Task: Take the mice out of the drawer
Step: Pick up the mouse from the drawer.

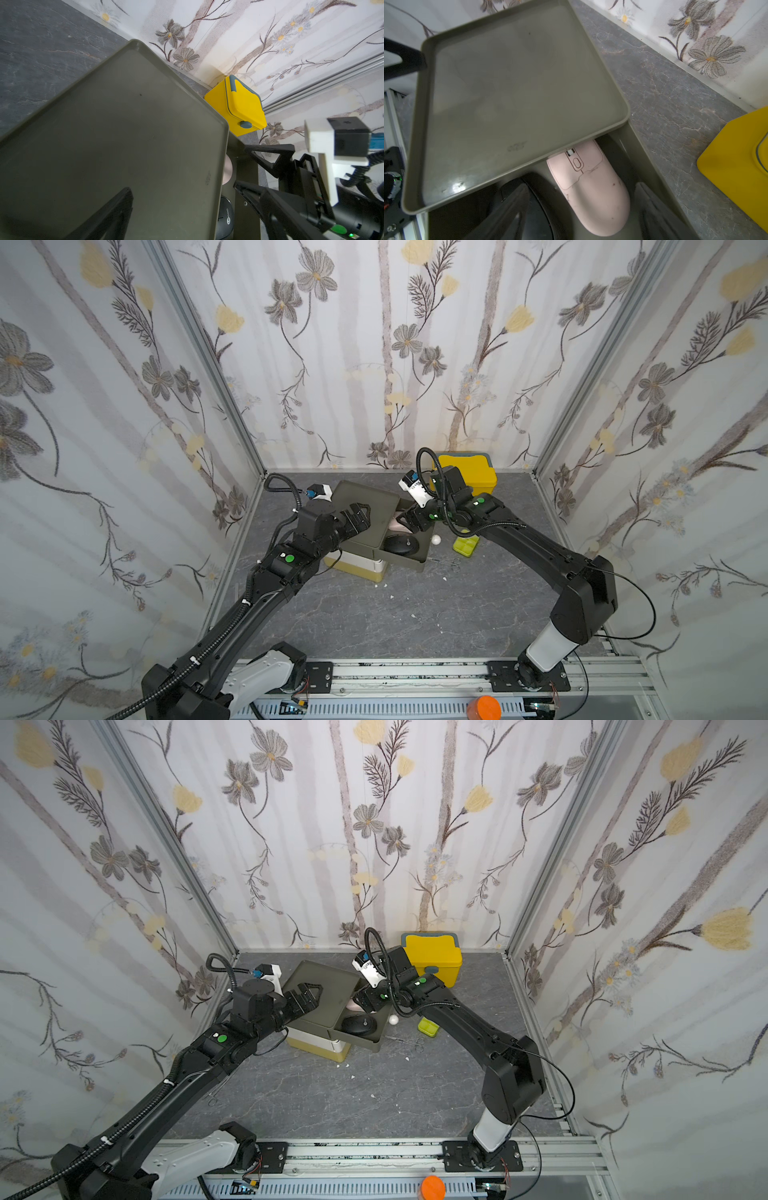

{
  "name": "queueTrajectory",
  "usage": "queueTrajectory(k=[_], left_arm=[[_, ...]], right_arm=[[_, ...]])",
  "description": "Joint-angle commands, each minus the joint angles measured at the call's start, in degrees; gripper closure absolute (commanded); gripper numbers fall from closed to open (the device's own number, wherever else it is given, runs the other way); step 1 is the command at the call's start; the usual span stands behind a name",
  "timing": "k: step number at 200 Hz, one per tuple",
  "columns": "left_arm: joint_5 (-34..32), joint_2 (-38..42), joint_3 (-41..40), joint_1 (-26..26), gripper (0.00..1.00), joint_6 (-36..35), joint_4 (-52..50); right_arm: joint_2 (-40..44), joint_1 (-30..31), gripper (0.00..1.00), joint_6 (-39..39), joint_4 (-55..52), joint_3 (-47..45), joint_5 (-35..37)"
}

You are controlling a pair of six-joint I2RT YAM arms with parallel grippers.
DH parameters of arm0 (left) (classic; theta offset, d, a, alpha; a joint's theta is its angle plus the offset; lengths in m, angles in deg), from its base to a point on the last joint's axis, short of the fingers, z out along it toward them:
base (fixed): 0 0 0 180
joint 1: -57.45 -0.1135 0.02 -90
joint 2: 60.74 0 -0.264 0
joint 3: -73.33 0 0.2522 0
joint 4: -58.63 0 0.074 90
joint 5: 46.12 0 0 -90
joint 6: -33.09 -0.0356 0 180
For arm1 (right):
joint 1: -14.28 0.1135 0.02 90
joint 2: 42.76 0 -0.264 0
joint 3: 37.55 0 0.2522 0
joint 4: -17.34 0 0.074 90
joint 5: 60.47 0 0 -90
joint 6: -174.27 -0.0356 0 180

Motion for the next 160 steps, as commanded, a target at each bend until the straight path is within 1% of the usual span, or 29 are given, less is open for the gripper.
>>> queueTrajectory(k=[1, 26, 46, 72, 106, 160], left_arm=[[-1.31, -0.07, 0.39, 0.01, 0.03, -0.18, 1.04], [-1.57, 0.5, 0.07, 0.01, 0.02, -0.56, 1.39], [-1.84, 0.55, 0.23, 0.02, 0.02, -1.28, 1.01], [-1.85, 0.81, 0.31, 0.01, 0.0, -1.65, 1.03], [-0.88, 0.29, 1.49, -0.01, 0.0, -2.89, -0.03], [-1.49, 0.55, 2.33, -0.08, 0.0, -3.85, -1.55]], right_arm=[[-1.53, 0.21, 0.19, 7.22, -2.95, 2.48, 3.28], [-3.5, 0.21, 0.18, 9.57, -5.9, 4.74, 4.33], [-4.44, 0.17, 0.14, 11.77, -7.57, 5.78, 3.48], [-6.01, 0.09, 0.14, 13.7, -10.47, 8.01, 1.86], [-7.0, -0.1, 0.13, 14.7, -10.98, 8.47, 1.59], [-9.59, -0.17, 0.12, 16.15, -13.01, 10.38, 1.51]])
